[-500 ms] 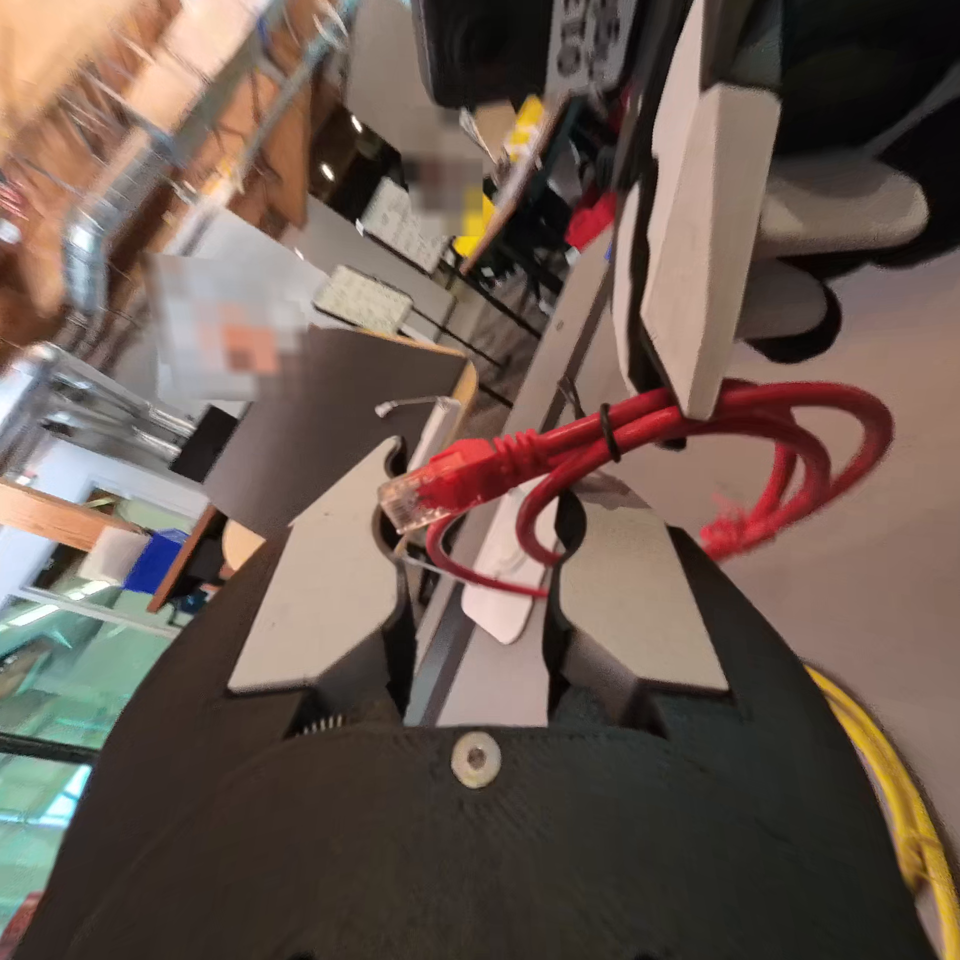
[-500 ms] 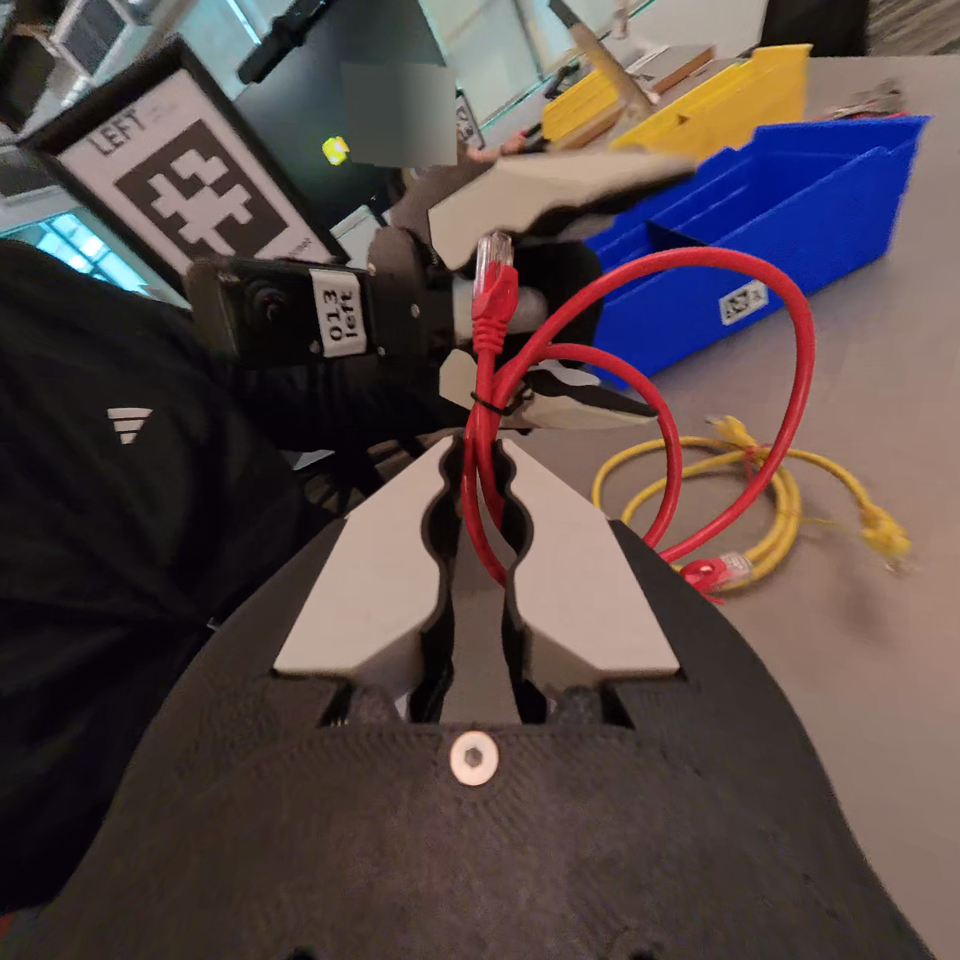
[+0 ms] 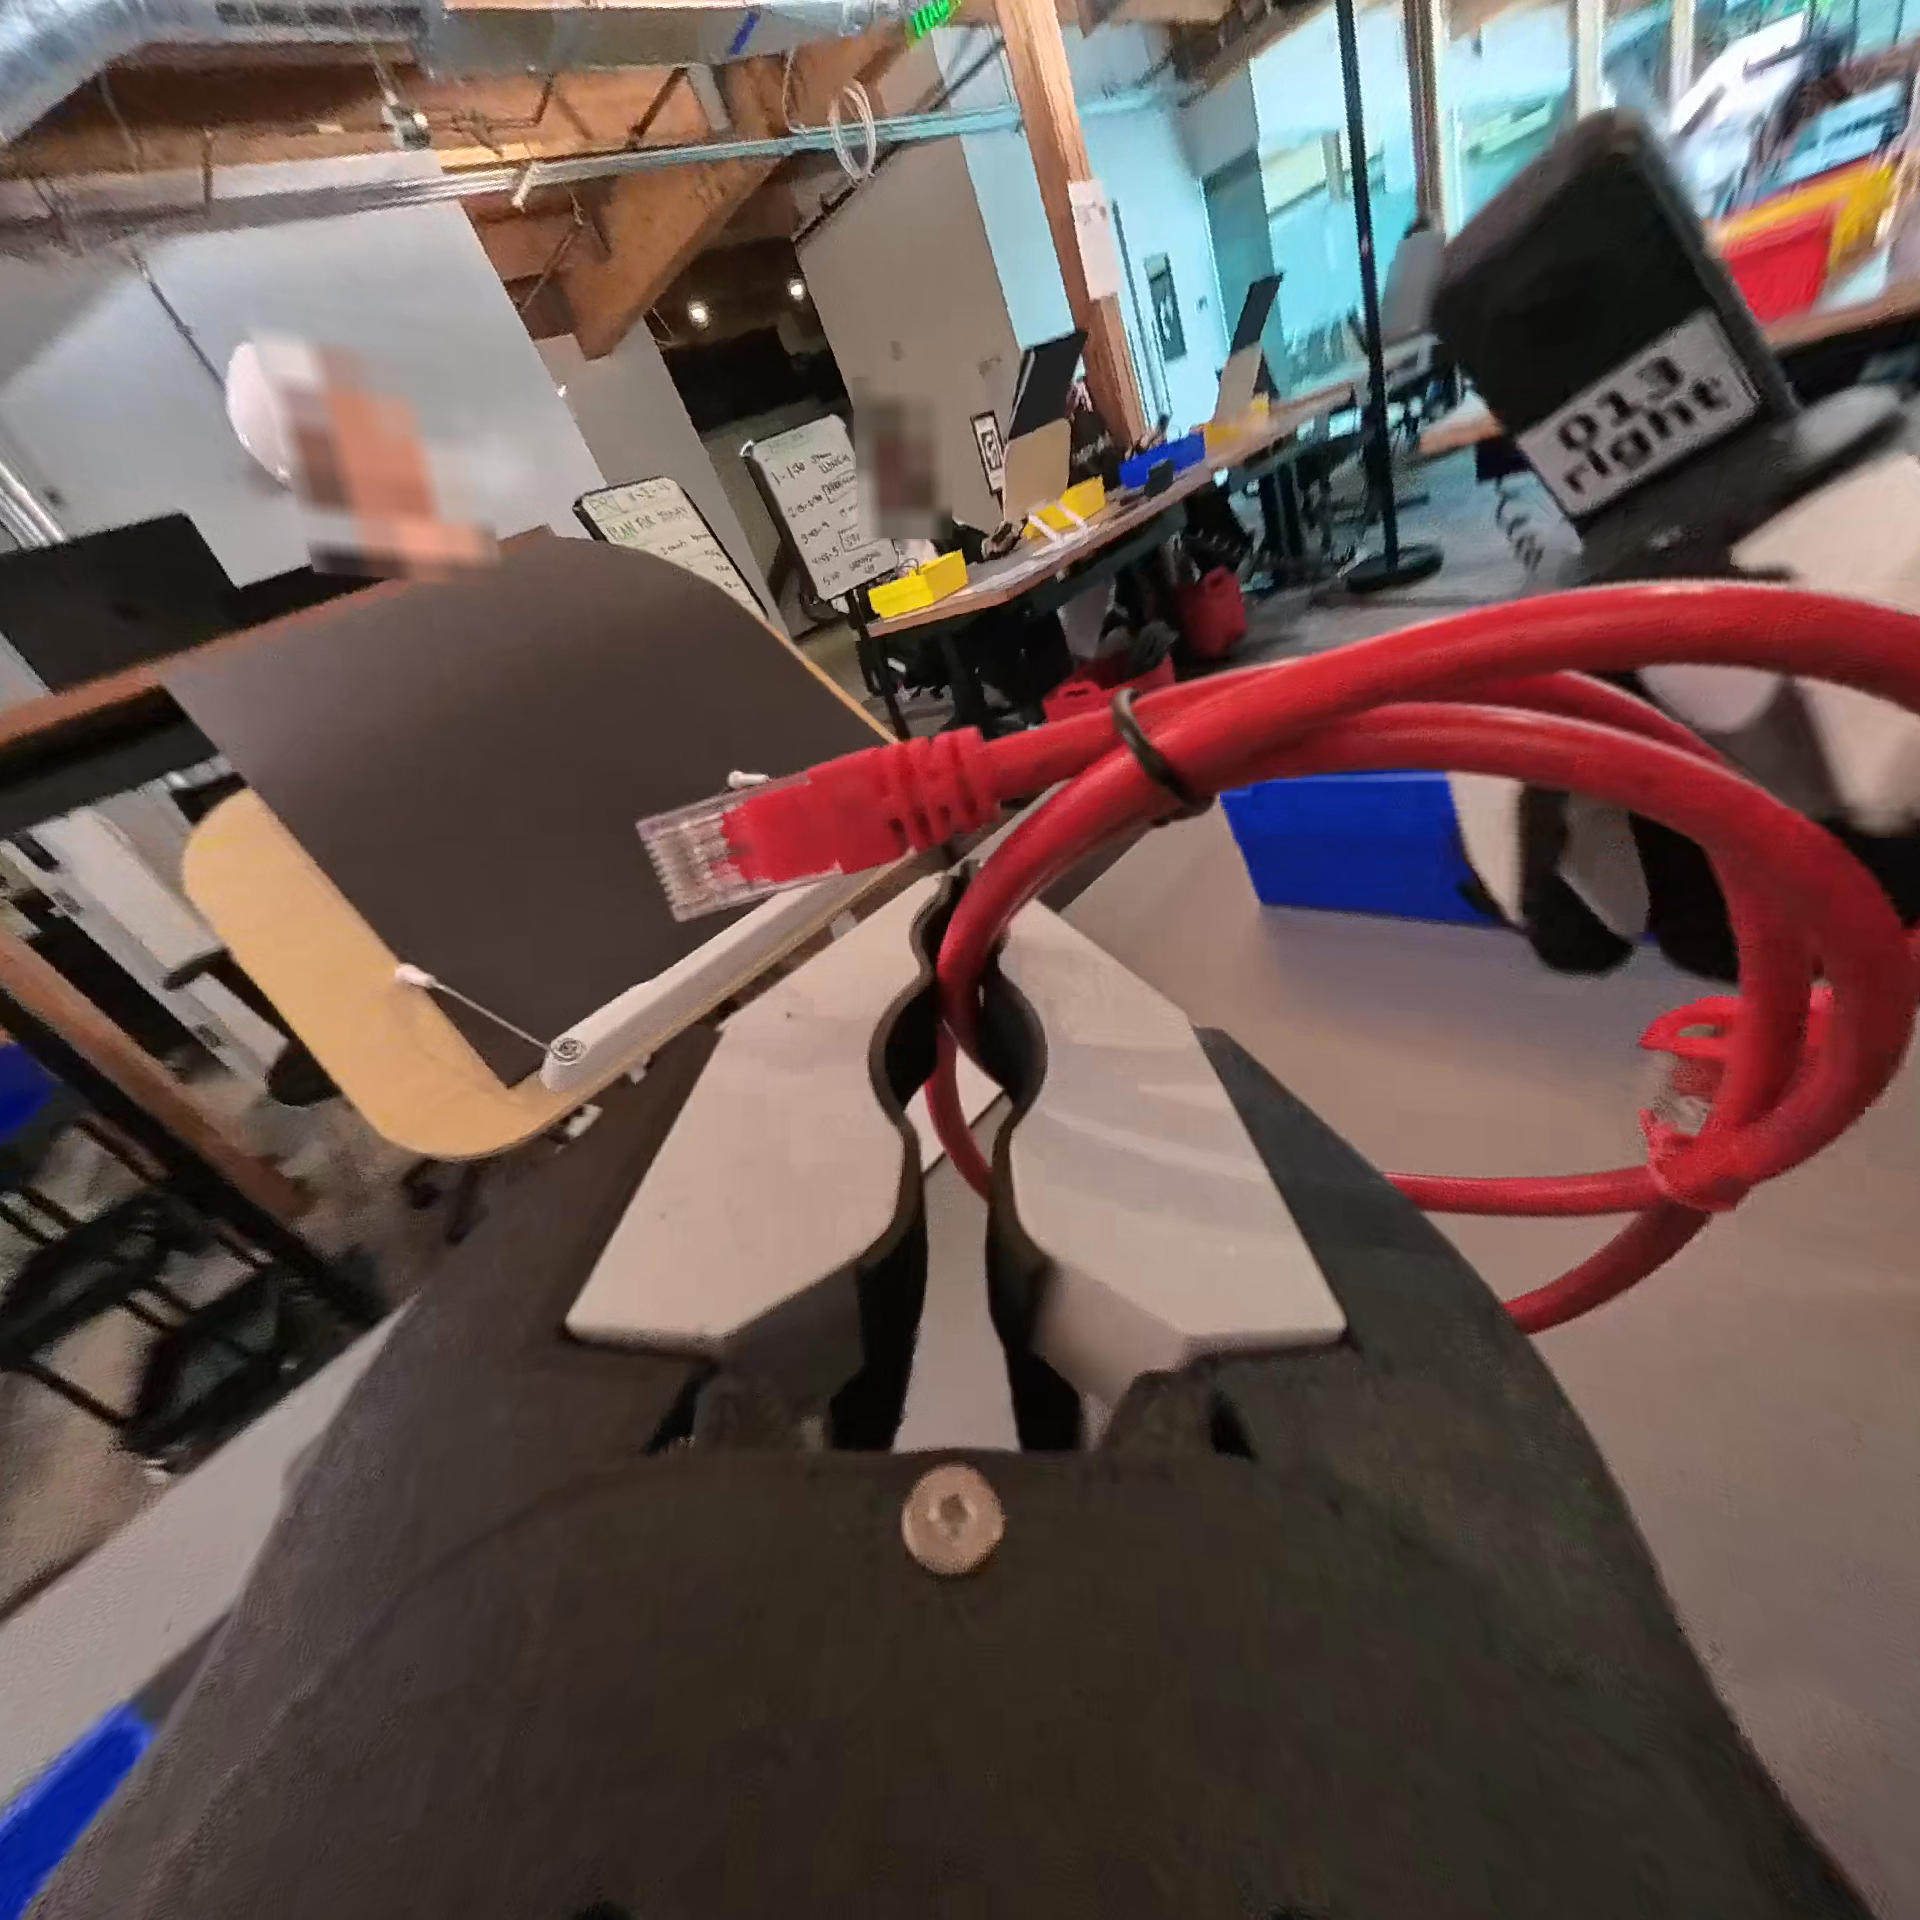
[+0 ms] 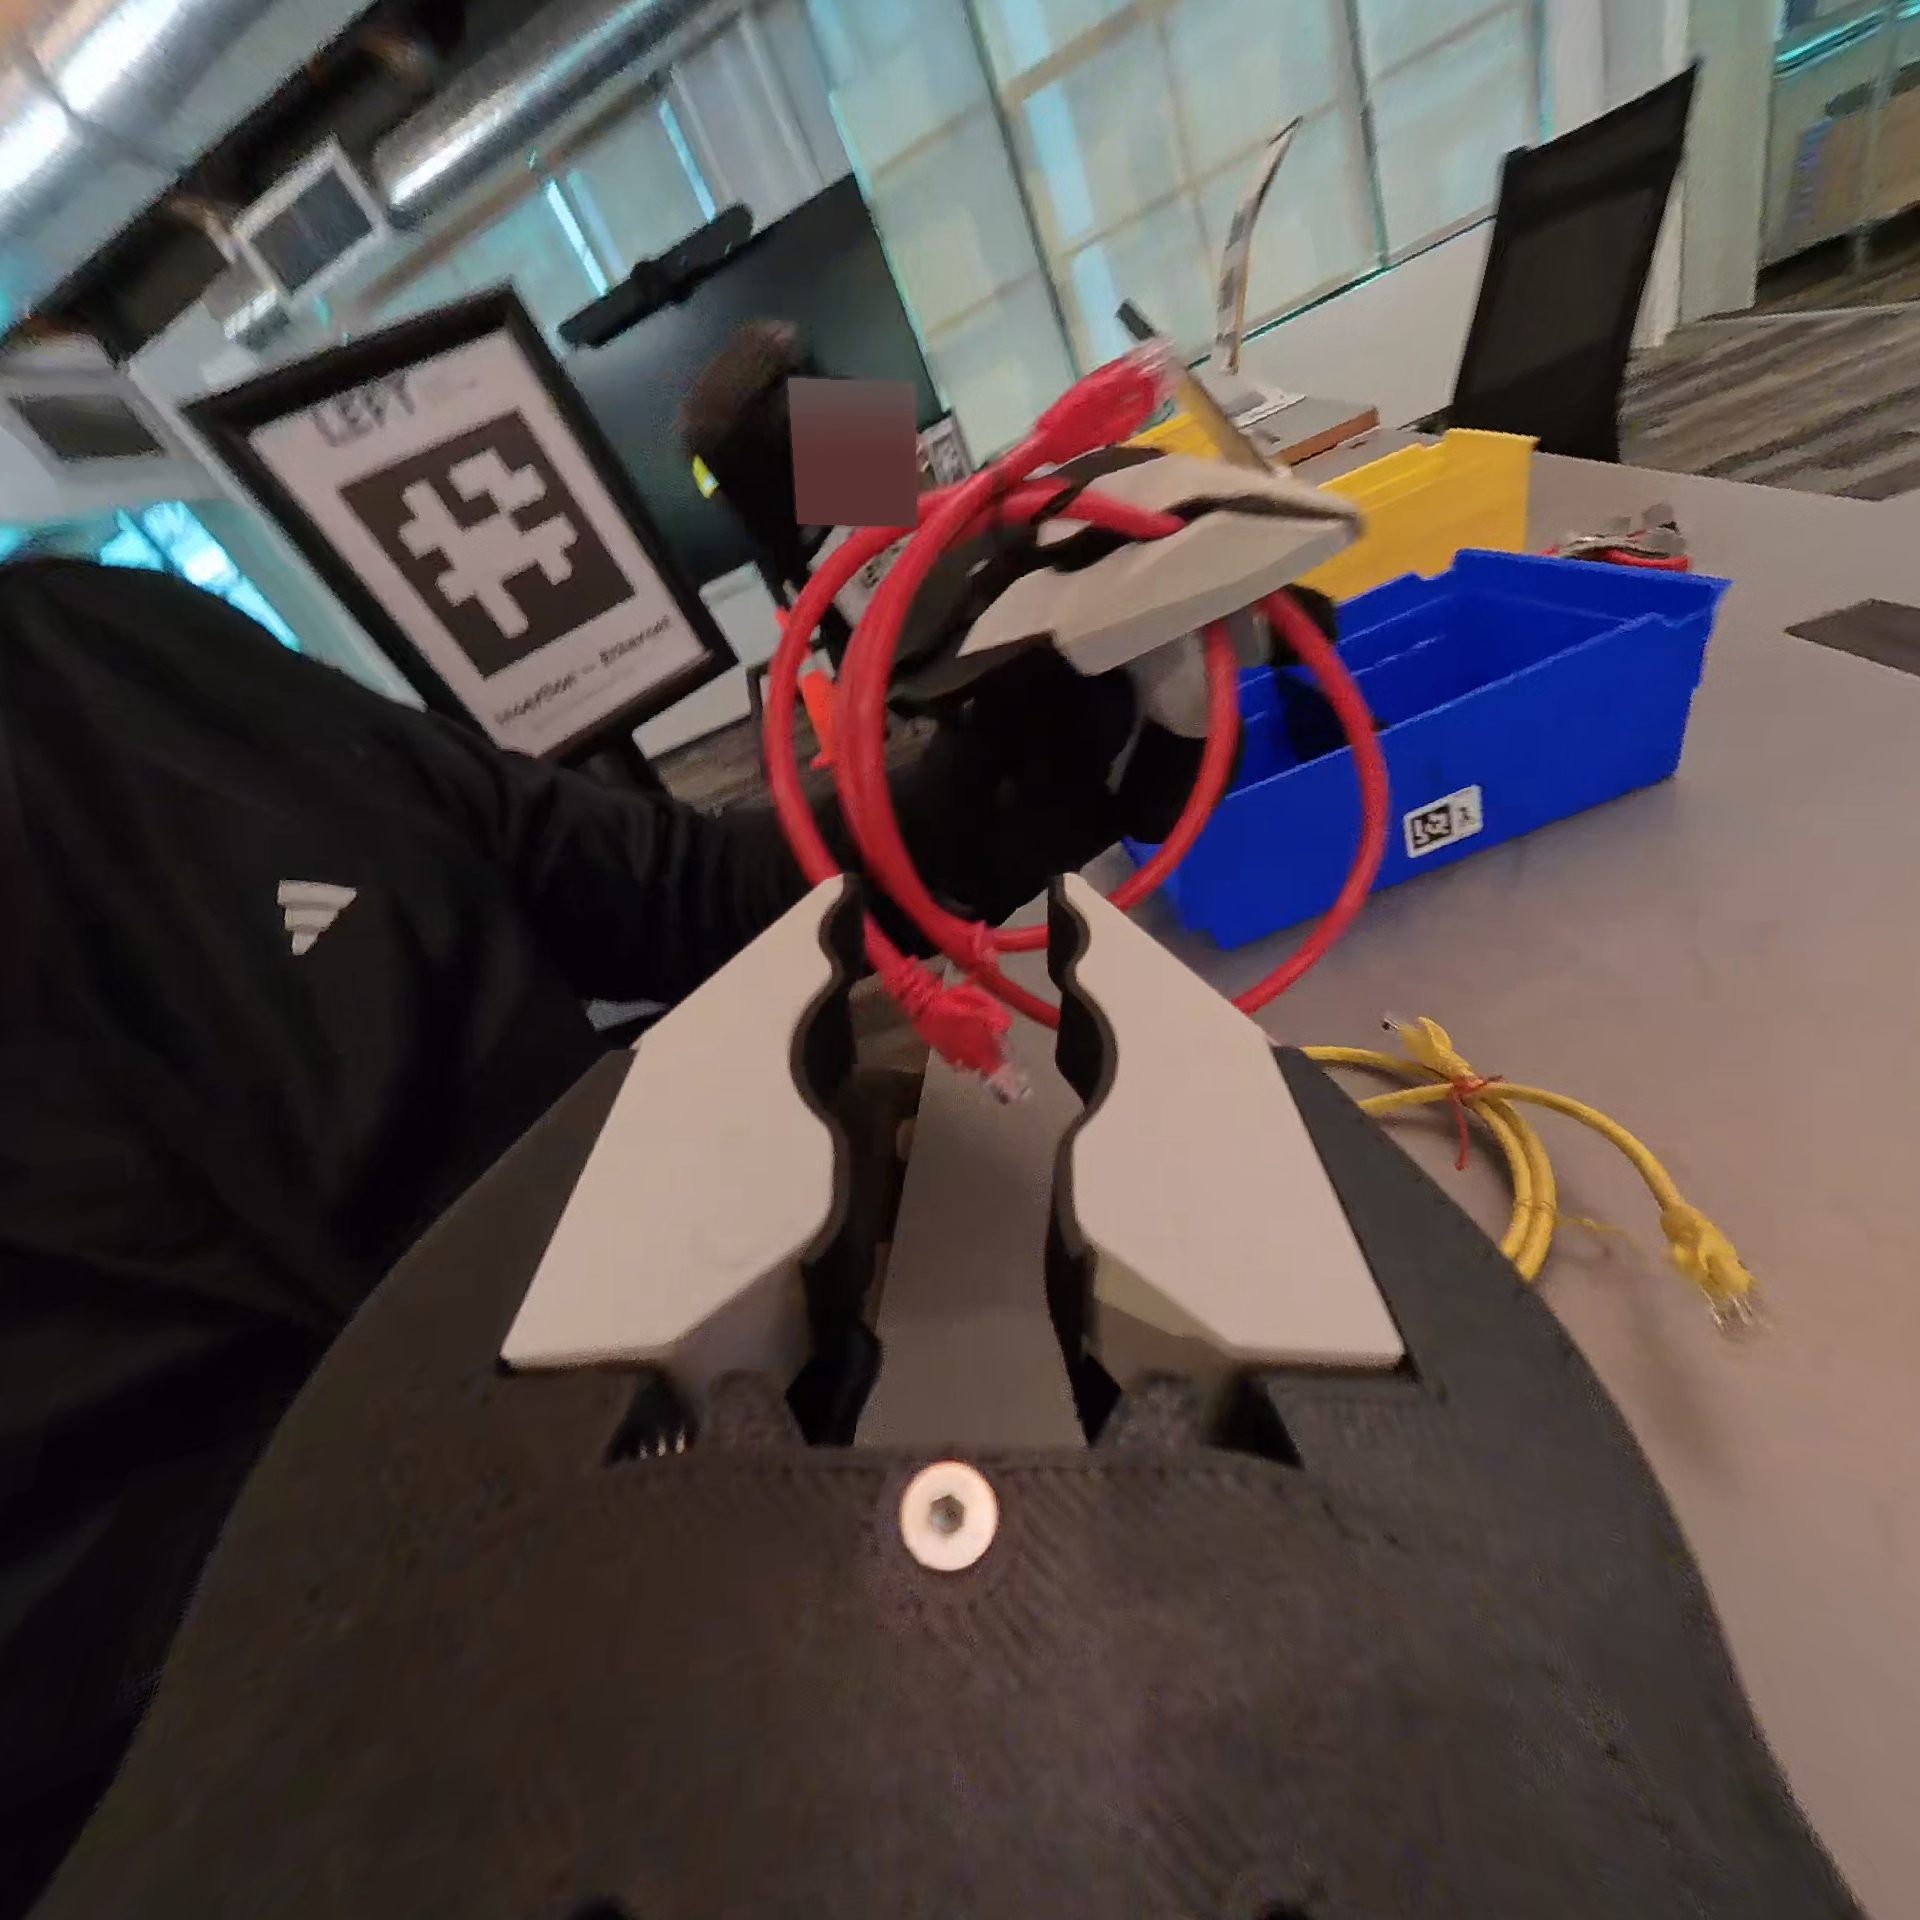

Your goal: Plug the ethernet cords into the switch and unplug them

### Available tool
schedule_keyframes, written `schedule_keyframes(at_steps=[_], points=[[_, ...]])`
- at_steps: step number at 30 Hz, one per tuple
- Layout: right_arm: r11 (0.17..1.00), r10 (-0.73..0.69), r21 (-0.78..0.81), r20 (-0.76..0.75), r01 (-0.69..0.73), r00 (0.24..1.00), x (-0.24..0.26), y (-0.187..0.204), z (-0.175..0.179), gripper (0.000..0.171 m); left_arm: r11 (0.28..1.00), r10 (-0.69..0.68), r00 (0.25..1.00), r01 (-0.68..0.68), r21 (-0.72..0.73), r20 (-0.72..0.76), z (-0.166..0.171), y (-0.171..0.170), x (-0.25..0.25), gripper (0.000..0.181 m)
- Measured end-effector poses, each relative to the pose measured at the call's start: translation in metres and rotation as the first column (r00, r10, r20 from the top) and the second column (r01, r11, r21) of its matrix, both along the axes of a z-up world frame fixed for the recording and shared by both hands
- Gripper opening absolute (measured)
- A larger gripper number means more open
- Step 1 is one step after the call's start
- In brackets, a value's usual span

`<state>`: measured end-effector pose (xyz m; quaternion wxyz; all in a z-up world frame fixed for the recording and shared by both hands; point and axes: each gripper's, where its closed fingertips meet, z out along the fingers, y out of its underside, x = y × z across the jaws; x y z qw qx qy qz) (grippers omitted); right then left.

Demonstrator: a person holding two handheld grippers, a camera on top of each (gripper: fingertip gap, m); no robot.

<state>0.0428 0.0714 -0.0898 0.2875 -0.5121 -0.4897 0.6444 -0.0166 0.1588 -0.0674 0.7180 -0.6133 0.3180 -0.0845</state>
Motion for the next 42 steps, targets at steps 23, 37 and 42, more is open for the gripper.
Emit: schedule_keyframes(at_steps=[23,37,42], points=[[0.924,-0.144,0.363,0.027,0.124,0.989,-0.036,-0.04,0.007,0.003,0.987,0.071,0.959,-0.028,-0.157,0.273,0.019,0.013,-0.046,0.006],[0.965,-0.234,0.079,-0.156,0.248,0.96,-0.007,0.005,0.042,0.003,0.985,0.06,0.992,-0.041,-0.167,0.109,0.01,0.01,-0.022,0.0],[0.979,-0.191,0.028,-0.247,0.204,0.95,-0.006,-0.007,0.064,0.002,0.978,0.027,0.994,-0.004,-0.209,0.106,-0.005,0.014,-0.015,0.0]])
